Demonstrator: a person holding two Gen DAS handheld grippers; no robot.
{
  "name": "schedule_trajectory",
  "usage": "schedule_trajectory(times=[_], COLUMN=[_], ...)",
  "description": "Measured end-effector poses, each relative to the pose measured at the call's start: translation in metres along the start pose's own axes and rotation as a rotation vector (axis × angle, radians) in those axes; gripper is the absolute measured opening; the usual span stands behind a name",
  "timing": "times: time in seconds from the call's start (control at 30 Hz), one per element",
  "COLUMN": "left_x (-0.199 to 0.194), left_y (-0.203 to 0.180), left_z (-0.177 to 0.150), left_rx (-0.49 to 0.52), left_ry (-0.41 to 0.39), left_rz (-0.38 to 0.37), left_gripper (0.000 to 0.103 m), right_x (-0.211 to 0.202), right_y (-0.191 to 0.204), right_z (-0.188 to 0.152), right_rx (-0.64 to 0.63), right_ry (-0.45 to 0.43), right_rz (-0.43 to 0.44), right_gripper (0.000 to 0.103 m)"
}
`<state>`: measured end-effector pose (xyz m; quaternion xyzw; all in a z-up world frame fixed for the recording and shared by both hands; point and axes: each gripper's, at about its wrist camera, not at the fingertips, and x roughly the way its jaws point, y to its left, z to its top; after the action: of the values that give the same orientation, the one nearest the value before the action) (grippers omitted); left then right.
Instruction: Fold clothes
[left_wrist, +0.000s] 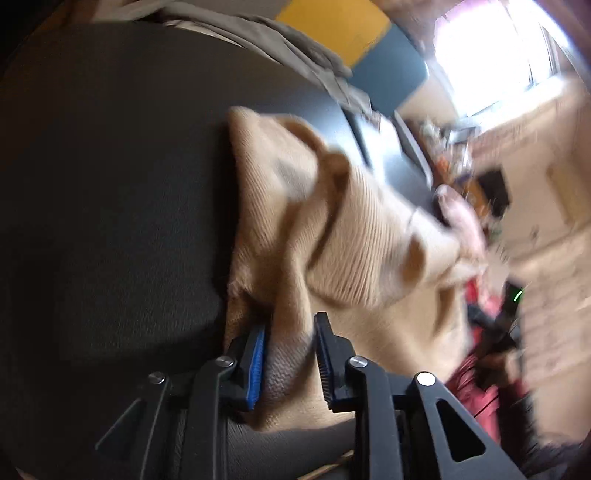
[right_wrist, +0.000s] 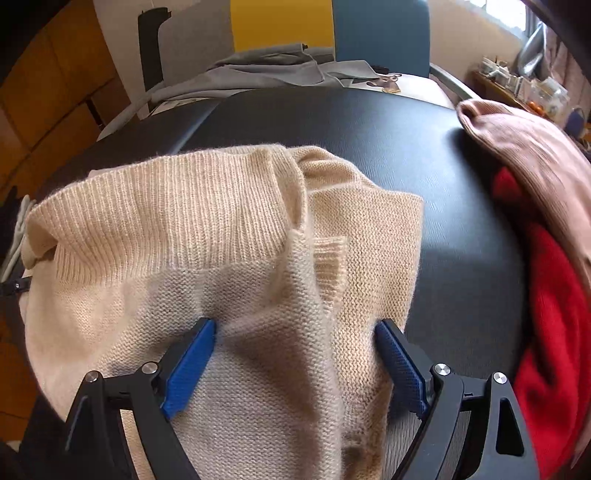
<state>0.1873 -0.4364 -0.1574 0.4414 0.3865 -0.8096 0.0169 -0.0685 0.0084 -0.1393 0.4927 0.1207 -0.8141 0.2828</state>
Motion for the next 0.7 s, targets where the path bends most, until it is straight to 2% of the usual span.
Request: schedule_trajectory(times=[0.03, 0.1, 0.17, 0.23, 0.33, 0.4, 0.5, 0.6, 0.7], left_x=[-0.012, -0.032, -0.042, -0.041, -0.022, -0.009, 0.005, 0.002, 0.004], left_y=[-0.002, -0.007, -0.010, -0.012, -0.009, -0.005, -0.002, 0.009, 0.015], left_z=[-0.006, -0.016, -0.024, -0.030, -0.033, -0.037, -0.041, -0.046, -0.044], left_rx=[-0.007, -0.015, -0.055, -0.087, -0.148, -0.196, -0.250, -0.286, -0.309], left_ry=[-0.038, -0.075, -0.078, -0.067, -0.035, -0.019, -0.032, -0.053, -0.069], left_rz=[-0.014, -0.120, -0.272, -0.354, -0.398, -0.406, -0.403, -0.436, -0.440], left_gripper=[0.027, 0.030, 0.032, 0.033, 0.035, 0.037, 0.038, 0.042, 0.045], right_x=[-0.006, -0.028, -0.049, -0.070, -0.086, -0.082, -0.067, -0.030, 0.015], right_y=[-0.001, 0.003, 0.006, 0.018, 0.060, 0.091, 0.116, 0.127, 0.135], right_z=[-0.001, 0.002, 0.005, 0.014, 0.033, 0.049, 0.081, 0.111, 0.131], right_rx=[0.001, -0.011, -0.022, -0.063, -0.182, -0.271, -0.306, -0.342, -0.336], right_ry=[-0.009, -0.056, -0.103, -0.155, -0.195, -0.185, -0.154, -0.054, 0.086], right_rz=[0.001, 0.015, 0.028, 0.076, 0.163, 0.181, 0.192, 0.134, 0.112], right_gripper=[0.089, 0.089, 0.089, 0.089, 0.089, 0.089, 0.089, 0.089, 0.087])
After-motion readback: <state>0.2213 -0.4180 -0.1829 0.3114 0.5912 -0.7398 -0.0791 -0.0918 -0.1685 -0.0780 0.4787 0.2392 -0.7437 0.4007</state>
